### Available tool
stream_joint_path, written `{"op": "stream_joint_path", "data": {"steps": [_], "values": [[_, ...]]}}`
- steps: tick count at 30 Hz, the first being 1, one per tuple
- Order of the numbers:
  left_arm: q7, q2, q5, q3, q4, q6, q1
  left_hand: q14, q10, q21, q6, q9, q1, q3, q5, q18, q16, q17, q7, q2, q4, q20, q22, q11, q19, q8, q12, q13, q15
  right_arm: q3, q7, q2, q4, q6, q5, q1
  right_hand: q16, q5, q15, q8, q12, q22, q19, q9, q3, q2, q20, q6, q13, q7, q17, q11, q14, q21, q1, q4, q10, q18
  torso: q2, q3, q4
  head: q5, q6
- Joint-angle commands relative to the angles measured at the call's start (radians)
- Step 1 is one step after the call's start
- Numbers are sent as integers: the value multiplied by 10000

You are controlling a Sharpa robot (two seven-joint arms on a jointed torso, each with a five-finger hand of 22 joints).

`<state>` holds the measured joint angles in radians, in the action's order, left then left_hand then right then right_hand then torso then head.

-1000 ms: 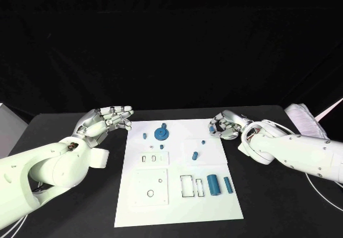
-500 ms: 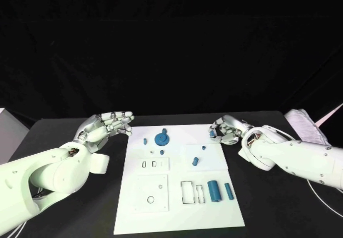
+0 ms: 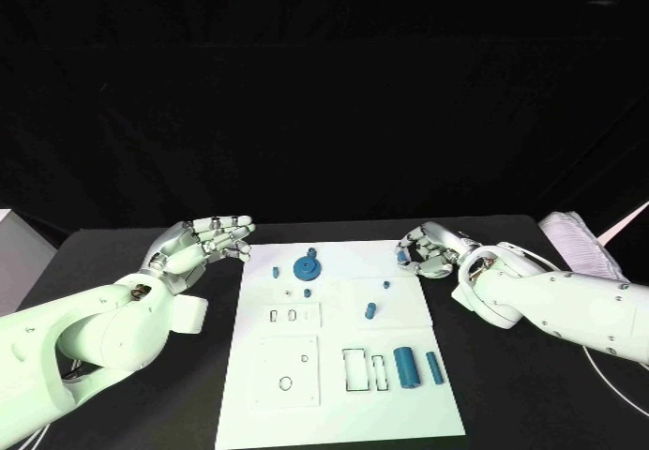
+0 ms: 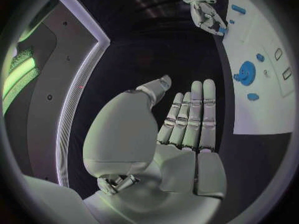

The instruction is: Assemble the parts on the task board

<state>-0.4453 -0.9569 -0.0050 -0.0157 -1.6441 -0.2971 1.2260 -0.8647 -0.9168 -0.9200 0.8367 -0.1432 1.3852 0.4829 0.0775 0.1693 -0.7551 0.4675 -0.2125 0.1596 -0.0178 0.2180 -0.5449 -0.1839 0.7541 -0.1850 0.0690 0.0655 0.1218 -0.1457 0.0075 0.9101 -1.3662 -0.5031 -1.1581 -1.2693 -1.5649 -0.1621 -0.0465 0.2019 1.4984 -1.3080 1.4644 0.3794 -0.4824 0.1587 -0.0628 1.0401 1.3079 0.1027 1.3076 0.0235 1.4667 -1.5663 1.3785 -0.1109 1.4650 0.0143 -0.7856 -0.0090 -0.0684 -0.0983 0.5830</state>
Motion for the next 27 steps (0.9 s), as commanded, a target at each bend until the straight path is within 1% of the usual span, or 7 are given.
{"op": "stream_joint_path", "data": {"steps": [1,4,7,12,17,19,27], "values": [[-83,22,-18,7,4,170,6,41,65,-32,-89,16,-55,18,-52,139,-34,-9,-183,-60,69,0,-9,-19,-102,31,6,-4,-1,17,-17,25,-104,-87,-95,-41,-58,5,-2,731,-17,-2628,1063,444,-80,-76,25,137,2007,-68,2632,-48,1041,-45,5,-2,516,-143,5,0,9,-13,67],[-83,36,-18,7,39,172,6,41,65,-32,-89,16,-55,18,-52,139,-34,-9,-183,-60,69,0,-9,-19,-102,31,6,-4,-1,29,-97,63,-253,-116,-95,-156,-58,12,-2,744,-21,-2628,1063,450,-89,-79,25,139,2005,-72,2632,-51,1041,-45,9,13,514,-143,28,-10,22,-55,153],[-81,51,-18,7,89,165,7,41,65,-32,-89,16,-55,18,-52,139,-34,-9,-183,-60,69,0,-9,-19,-102,31,6,-4,-1,35,-234,118,-457,-152,-95,-288,-58,16,-3,752,-38,-2628,1063,454,-94,-81,25,141,1991,-73,2632,-52,1041,-45,10,20,502,-143,46,-23,22,-84,172],[-78,92,-18,7,216,153,8,41,65,-32,-89,16,-55,18,-52,139,-34,-9,-183,-60,69,0,-9,-19,-102,31,6,-4,-1,41,-608,189,-1020,-213,-162,-478,-58,38,-8,797,-71,-2628,1063,474,-130,-122,26,153,1965,-86,2632,-61,1041,-45,4,47,482,-143,120,-47,56,-52,197],[-74,206,-18,6,387,162,8,41,65,-32,-89,16,-55,18,-52,139,-34,-9,-183,-60,69,0,-9,-19,-102,31,6,-4,-1,42,-1050,125,-1548,-231,-384,-543,-58,55,-11,818,-91,-2628,1063,484,-152,-149,28,148,1951,-90,2632,-66,1041,-45,-2,60,470,-143,229,-78,75,-22,223],[-75,251,-18,5,443,167,8,41,65,-32,-89,16,-55,18,-52,139,-34,-9,-183,-60,69,0,-9,-19,-102,31,6,-4,-1,42,-1162,76,-1616,-247,-436,-553,-58,58,-13,826,-87,-2628,1063,488,-162,-157,28,144,1955,-93,2632,-69,1041,-45,0,71,474,-143,267,-97,76,-7,245],[-74,324,-18,4,583,172,8,45,65,-47,-86,15,-62,18,-53,139,-47,-19,-182,-65,73,3,-13,-18,-112,26,12,-3,0,43,-1330,-104,-1484,-264,-487,-572,-58,60,-16,840,-83,-2628,1063,495,-175,-158,30,136,1959,-94,2632,-72,1041,-45,6,95,479,-143,314,-124,45,14,254]]}}
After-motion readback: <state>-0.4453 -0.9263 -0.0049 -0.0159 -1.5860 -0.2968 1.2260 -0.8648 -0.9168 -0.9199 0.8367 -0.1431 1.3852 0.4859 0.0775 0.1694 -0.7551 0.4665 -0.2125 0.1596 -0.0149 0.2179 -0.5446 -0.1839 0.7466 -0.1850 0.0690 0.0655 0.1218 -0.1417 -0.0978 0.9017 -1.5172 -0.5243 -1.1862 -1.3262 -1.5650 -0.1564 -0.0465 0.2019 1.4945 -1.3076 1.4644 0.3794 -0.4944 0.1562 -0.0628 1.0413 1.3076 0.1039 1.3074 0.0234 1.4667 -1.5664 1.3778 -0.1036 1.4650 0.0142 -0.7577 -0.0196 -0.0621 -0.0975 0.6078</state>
